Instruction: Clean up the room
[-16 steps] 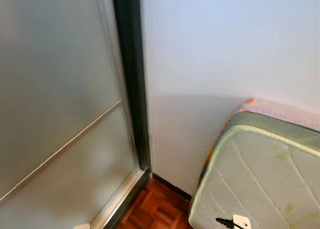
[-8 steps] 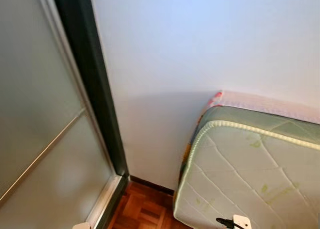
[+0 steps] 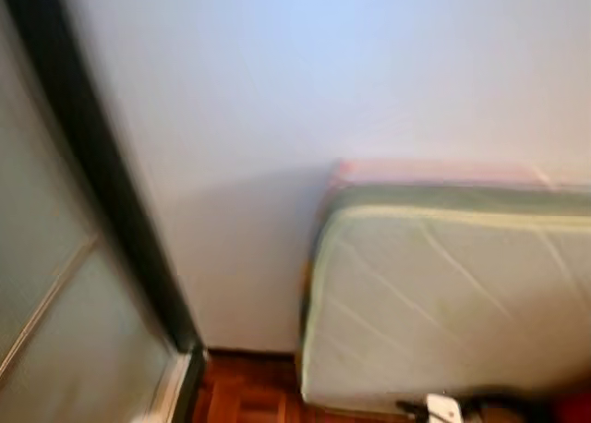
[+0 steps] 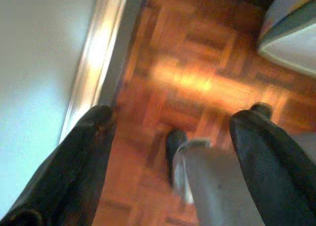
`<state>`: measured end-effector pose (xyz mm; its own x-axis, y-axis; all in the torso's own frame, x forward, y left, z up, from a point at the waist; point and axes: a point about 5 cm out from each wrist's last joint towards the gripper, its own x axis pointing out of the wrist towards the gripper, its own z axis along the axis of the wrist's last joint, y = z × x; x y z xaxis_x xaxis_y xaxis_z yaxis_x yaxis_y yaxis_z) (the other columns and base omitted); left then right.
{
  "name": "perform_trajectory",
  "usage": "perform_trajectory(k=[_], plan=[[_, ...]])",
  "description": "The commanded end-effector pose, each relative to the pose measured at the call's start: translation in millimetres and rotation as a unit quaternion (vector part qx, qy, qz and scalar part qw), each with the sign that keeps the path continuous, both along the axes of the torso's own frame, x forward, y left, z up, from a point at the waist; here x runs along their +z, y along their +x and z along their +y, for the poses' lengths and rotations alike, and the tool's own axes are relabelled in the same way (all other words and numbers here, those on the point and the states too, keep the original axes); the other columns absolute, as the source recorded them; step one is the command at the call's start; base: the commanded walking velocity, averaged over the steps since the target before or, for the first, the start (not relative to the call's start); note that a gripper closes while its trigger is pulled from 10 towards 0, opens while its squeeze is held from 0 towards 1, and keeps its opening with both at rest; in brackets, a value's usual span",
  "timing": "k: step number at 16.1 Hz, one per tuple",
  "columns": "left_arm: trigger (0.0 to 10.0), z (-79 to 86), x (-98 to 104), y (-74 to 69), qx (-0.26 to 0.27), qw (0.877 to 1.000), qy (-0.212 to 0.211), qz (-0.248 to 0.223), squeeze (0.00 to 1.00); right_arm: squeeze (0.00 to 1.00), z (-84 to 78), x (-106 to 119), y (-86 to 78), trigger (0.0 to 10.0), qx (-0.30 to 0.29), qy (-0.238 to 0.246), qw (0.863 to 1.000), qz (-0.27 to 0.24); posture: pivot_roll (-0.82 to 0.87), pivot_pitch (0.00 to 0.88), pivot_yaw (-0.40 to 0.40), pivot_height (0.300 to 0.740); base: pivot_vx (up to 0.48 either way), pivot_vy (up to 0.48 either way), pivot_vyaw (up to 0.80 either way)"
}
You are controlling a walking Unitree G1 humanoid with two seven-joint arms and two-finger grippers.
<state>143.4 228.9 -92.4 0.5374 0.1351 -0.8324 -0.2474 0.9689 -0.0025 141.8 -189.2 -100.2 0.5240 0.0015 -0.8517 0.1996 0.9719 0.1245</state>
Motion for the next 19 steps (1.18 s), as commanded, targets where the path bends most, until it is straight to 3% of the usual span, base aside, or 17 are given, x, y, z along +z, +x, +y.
perform_trajectory(k=[1, 7, 19], plan=[[10.0, -24.7, 13.0, 44.1, -0.081, 0.996, 0.029, -0.024, 0.0, 0.0, -21.8, 40.7, 79.4, 10.0, -0.043, 0.031, 0.995, -0.088, -0.05, 0.0, -0.009, 0.74, 0.0, 0.0, -0.8], [10.0, -26.3, 15.1, 49.1, -0.077, 0.996, 0.03, -0.027, 0.0, 0.0, -25.5, 40.9, 78.7, 10.0, -0.049, 0.024, 0.995, -0.087, -0.05, 0.0, -0.006, 0.74, 0.0, 0.0, -0.8], [10.0, -20.9, 13.6, 43.8, -0.074, 0.996, 0.034, -0.024, 0.0, 0.0, -28.0, 39.7, 76.1, 10.0, -0.057, 0.016, 0.995, -0.083, -0.06, 0.0, 0.002, 0.74, 0.0, 0.0, -0.8]])
